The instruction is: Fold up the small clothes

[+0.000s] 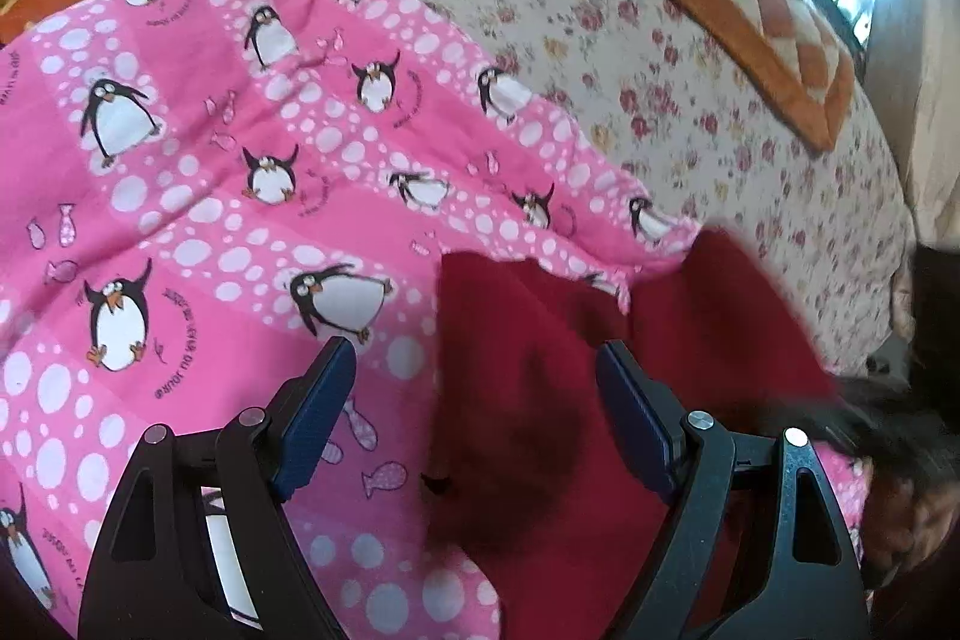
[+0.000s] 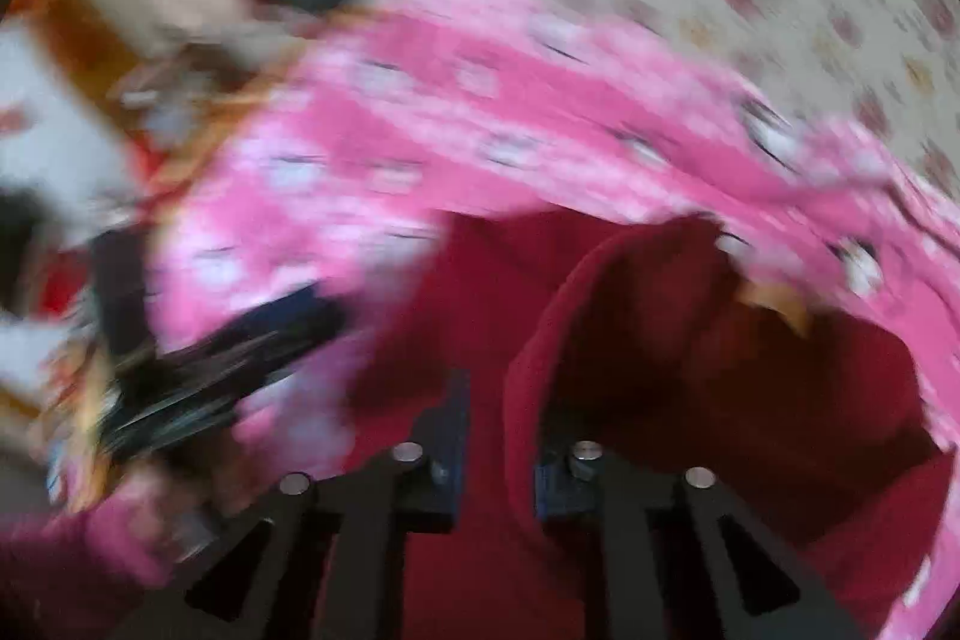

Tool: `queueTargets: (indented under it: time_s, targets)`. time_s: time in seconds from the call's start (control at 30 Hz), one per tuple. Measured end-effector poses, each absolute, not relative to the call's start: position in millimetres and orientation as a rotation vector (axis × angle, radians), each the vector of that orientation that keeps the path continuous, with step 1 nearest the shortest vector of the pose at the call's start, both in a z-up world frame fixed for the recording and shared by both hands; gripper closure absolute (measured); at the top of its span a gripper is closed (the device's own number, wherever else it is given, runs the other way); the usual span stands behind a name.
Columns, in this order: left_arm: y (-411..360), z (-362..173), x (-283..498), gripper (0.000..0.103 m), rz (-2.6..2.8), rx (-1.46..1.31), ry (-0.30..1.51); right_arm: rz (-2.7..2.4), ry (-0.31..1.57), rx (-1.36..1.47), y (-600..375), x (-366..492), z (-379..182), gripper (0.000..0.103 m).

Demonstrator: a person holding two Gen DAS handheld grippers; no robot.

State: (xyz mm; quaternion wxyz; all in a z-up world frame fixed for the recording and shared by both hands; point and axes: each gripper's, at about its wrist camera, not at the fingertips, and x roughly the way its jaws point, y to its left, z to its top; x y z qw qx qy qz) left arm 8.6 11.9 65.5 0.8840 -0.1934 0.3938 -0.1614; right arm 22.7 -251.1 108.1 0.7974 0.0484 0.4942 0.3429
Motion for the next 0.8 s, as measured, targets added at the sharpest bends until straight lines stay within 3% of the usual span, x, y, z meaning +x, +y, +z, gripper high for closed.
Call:
queueTargets:
  time_s: [0.13,0.27,0.3,0.33,0.37,0.57,0.6,0.67,0.8]
  targets:
    - [10.1,67.8,8.0,0.021,-0.337,-0.396,0.809,0.852,0.925,-0.107,-245.3,-26.1,138.1,0.086]
    - [11.1,62.7,9.8,0.021,-0.335,-0.407,0.828,0.566,1.034,-0.091,-256.9,6.1,108.3,0.081]
    - [12.0,62.2,10.5,0.021,-0.333,-0.413,0.830,0.536,1.041,-0.062,-260.5,11.5,104.3,0.077]
    - [14.2,62.0,11.0,0.021,-0.329,-0.422,0.830,0.482,1.032,-0.019,-268.3,16.5,100.2,0.061]
    - [16.2,61.9,11.3,0.021,-0.327,-0.432,0.828,0.446,1.017,0.010,-274.4,17.6,99.8,0.053]
    - [4.9,66.1,8.5,0.021,-0.380,-0.413,0.820,0.355,0.935,0.199,-331.9,-6.2,119.6,0.052]
    - [-1.3,67.0,7.2,0.021,-0.391,-0.389,0.817,0.340,0.922,0.194,-338.3,-10.7,121.5,0.050]
    - [-16.0,66.1,6.2,0.021,-0.425,-0.342,0.831,0.294,0.900,0.175,-355.4,-32.7,122.5,0.036]
    - [-55.7,55.1,17.5,0.021,-0.463,-0.205,0.929,0.256,0.940,0.214,-384.0,-66.8,105.0,0.035]
